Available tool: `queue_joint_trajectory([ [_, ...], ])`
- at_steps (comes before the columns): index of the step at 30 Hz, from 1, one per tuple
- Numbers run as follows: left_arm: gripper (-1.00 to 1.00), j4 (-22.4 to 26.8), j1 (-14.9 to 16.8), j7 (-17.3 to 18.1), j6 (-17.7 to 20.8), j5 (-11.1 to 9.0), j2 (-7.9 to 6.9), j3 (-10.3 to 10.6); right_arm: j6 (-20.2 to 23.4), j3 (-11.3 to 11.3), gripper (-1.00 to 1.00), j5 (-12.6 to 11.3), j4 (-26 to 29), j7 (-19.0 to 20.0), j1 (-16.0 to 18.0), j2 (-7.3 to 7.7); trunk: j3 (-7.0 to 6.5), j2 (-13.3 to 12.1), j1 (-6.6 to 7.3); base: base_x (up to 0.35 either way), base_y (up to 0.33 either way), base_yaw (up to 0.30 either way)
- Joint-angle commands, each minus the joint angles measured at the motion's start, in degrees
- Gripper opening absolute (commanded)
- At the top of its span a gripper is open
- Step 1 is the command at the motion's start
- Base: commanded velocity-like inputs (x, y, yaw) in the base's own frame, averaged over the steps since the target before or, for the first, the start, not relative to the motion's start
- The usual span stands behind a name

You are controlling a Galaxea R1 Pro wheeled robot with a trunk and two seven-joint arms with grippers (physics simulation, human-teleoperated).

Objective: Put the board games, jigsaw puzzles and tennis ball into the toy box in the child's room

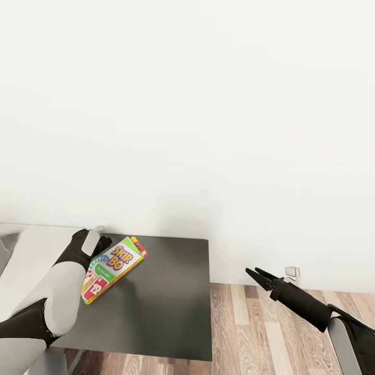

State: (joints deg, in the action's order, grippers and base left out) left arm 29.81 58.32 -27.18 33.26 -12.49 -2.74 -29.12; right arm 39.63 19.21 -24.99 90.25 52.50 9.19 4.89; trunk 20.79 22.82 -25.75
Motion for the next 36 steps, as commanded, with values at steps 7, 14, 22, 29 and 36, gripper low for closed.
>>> queue_joint_trajectory([
  [7, 1.00, 0.1, 0.0, -0.4, 0.1, -0.6, 0.01, 0.0, 0.4, 0.0, 1.00, -0.2, 0.0, 0.1, 0.0, -0.02, 0.09, 0.1, -0.03, 0.013, 0.000, 0.000],
  [14, 1.00, 0.1, 0.0, -0.4, 0.1, -0.6, 0.01, 0.0, 0.4, 0.0, 1.00, -0.2, 0.0, 0.1, 0.0, -0.02, 0.09, 0.1, -0.03, 0.003, 0.000, 0.000],
  [22, 1.00, 0.1, 0.0, -0.4, 0.1, -0.6, 0.01, 0.0, 0.4, 0.0, 1.00, -0.2, 0.0, 0.0, 0.1, -0.05, 0.31, 0.1, -0.03, 0.000, 0.000, 0.000],
  [29, 1.00, 0.1, 0.0, -0.5, 0.2, -0.6, -0.01, 0.0, 0.4, 0.0, 1.00, -0.2, 0.0, 0.0, 0.0, -0.04, 0.83, 0.1, -0.03, 0.000, 0.000, 0.000],
  [36, 1.00, 0.1, 0.0, -0.5, 0.2, -0.6, -0.06, 0.0, 0.4, 0.0, 1.00, -0.2, 0.0, 0.0, 0.0, -0.05, 1.42, 0.1, -0.03, 0.000, 0.000, 0.000],
])
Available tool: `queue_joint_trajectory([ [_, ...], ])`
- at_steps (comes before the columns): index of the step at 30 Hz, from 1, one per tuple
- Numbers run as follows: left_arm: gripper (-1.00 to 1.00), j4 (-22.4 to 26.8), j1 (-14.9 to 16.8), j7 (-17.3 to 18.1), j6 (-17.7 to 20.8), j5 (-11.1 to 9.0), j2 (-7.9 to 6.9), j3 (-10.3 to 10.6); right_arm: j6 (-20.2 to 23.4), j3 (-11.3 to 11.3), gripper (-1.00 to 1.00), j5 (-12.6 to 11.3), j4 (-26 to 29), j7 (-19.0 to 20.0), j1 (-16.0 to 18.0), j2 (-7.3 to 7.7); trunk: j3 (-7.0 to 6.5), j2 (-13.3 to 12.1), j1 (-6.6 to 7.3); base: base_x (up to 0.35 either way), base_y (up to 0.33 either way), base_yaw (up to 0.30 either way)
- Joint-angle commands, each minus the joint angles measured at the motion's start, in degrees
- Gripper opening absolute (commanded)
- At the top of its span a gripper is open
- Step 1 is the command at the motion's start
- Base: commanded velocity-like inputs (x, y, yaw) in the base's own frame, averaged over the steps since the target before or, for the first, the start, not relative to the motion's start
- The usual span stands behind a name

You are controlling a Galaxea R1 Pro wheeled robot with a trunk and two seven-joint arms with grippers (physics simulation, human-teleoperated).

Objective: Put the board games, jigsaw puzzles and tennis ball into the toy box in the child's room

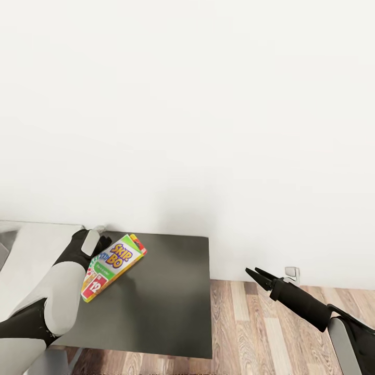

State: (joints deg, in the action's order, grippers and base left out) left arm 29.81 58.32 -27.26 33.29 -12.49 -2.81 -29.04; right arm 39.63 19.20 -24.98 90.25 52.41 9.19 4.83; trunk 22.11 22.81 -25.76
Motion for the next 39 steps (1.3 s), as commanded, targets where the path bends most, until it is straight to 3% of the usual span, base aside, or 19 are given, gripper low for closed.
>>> queue_joint_trajectory([
  [1, 1.00, 0.1, 0.0, -0.4, 0.1, -0.6, 0.01, 0.0, 0.4, 0.0, 1.00, -0.2, 0.0, 0.1, 0.0, 0.01, 0.18, 0.1, -0.03, 0.000, 0.000, 0.000],
  [12, 1.00, 0.2, 0.0, -0.4, 0.0, -0.6, -0.08, 0.0, 0.4, 0.0, 1.00, -0.2, 0.0, 0.1, 0.0, 0.01, 0.92, 0.1, -0.03, 0.000, 0.000, 0.000],
  [39, 1.00, 0.2, 0.0, -0.4, -0.1, -0.6, -0.05, 0.0, 0.4, 0.0, 1.00, -0.3, 0.0, 0.2, 0.0, 0.09, 0.97, 0.1, -0.03, -0.032, 0.000, 0.000],
])
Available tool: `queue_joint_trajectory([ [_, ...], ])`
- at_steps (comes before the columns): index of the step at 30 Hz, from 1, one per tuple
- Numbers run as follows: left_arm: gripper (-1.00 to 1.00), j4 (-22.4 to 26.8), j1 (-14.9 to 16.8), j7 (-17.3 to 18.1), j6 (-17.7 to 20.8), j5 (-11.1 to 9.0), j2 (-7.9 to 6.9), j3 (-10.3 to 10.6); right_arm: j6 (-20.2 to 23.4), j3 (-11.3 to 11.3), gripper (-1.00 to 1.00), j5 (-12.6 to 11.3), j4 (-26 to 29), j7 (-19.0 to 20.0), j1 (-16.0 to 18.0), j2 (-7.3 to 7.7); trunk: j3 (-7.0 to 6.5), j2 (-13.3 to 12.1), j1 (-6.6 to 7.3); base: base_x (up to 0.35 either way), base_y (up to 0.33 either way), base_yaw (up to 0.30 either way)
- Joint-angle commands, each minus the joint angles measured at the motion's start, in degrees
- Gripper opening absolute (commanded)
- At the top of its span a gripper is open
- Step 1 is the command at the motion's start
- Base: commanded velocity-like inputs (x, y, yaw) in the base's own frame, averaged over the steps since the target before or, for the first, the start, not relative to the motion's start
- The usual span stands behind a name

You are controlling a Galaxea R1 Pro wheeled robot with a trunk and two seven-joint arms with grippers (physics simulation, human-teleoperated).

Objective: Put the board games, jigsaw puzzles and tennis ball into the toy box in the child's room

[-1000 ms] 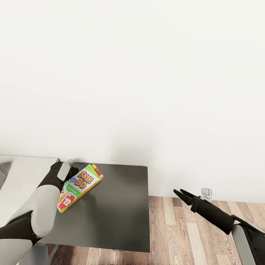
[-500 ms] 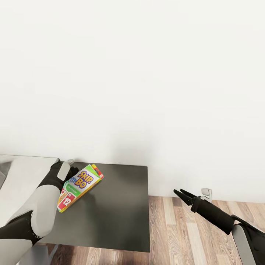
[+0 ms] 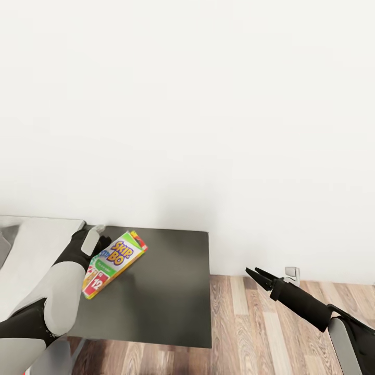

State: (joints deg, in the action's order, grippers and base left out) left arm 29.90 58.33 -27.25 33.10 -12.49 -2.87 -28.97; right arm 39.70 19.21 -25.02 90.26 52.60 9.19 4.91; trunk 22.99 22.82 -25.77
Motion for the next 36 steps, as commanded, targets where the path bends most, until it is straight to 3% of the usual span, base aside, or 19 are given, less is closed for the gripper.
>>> queue_joint_trajectory([
  [1, 1.00, 0.1, 0.0, -0.4, 0.1, -0.6, 0.02, 0.0, 0.4, 0.0, 1.00, -0.2, 0.0, 0.0, 0.0, 0.01, 0.09, 0.1, -0.01, -0.167, 0.000, 0.000],
  [15, 1.00, 0.1, 0.0, -0.4, 0.2, -0.6, 0.05, -0.1, 0.4, 0.0, 1.00, -0.2, 0.1, 0.0, 0.0, 0.01, 0.09, 0.1, -0.01, -0.037, -0.004, 0.000],
  [36, 1.00, 0.1, 0.0, -0.4, 0.3, -0.5, 0.12, 0.0, 0.4, 0.0, 1.00, -0.2, 0.1, 0.0, 0.0, 0.08, 0.09, 0.1, -0.01, -0.064, -0.104, 0.000],
])
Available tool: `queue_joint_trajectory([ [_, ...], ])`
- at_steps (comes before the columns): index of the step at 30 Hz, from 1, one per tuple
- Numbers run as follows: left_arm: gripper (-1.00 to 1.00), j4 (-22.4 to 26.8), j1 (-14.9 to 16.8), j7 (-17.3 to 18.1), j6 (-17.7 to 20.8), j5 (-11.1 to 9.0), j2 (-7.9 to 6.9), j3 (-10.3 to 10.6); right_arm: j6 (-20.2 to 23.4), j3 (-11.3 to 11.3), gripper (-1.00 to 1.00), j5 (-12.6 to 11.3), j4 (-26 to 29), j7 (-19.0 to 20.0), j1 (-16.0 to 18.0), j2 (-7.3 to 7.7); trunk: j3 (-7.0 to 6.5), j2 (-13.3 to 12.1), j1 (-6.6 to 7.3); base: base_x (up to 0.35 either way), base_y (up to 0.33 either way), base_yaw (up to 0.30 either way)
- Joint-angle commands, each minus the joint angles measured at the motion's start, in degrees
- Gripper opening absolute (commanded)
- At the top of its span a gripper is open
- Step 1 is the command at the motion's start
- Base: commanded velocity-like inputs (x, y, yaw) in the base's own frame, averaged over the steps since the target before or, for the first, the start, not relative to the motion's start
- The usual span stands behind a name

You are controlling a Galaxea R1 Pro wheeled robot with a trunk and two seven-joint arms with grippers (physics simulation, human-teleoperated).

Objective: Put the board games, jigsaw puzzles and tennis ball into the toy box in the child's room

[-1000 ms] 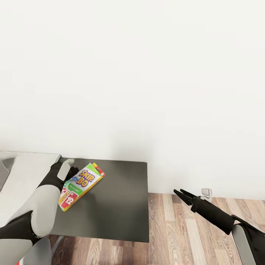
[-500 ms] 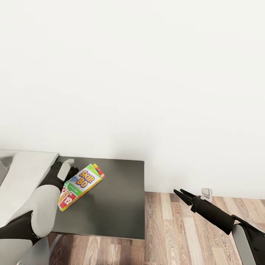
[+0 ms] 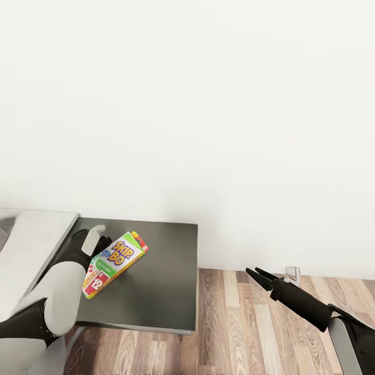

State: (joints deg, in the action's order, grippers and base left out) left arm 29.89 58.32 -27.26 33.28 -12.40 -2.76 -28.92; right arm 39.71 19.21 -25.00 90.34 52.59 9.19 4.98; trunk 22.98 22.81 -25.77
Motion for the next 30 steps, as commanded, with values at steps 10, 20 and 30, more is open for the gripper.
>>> queue_joint_trajectory([
  [10, 1.00, 0.1, 0.0, -0.5, 0.3, -0.6, 0.04, 0.0, 0.4, 0.0, 1.00, -0.2, 0.0, 0.1, 0.0, 0.02, 0.09, 0.1, -0.01, -0.136, -0.095, 0.000],
  [20, 1.00, 0.1, 0.0, -0.4, 0.5, -0.6, 0.04, 0.0, 0.4, 0.0, 1.00, -0.2, 0.0, 0.1, 0.0, 0.10, 0.09, 0.1, -0.01, -0.115, -0.106, 0.000],
  [30, 1.00, 0.1, 0.0, -0.4, 0.5, -0.7, 0.04, 0.0, 0.4, 0.0, 1.00, -0.3, 0.0, 0.1, 0.0, 0.11, 0.09, 0.1, -0.01, -0.090, -0.107, 0.000],
])
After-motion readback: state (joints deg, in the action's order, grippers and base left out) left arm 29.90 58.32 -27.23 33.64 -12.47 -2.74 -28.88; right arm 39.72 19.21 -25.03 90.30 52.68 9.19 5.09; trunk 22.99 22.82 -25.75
